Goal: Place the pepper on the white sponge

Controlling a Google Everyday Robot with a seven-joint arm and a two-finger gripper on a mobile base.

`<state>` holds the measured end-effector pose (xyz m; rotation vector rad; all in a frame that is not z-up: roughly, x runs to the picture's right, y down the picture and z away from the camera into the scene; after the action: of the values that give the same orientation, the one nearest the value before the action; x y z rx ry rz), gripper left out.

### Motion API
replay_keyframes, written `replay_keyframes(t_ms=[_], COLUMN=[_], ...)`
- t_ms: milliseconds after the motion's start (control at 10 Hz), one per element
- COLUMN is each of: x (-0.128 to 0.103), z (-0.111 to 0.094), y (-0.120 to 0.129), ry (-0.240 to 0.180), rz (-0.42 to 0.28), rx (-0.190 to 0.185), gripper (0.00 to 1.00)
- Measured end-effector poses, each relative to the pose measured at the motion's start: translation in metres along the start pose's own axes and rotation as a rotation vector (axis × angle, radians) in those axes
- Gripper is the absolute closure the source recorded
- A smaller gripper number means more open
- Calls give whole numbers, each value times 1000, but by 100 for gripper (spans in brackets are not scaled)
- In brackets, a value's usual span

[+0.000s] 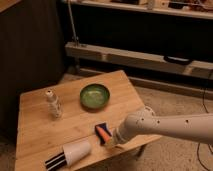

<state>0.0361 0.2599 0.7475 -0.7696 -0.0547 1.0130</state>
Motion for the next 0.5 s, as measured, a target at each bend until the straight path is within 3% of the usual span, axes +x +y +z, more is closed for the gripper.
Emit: replay_keyframes(t_ms=[500], x=[-15], z=[12], y=[-8], ry=[-29], rz=[-22], rx=[9], gripper=[88])
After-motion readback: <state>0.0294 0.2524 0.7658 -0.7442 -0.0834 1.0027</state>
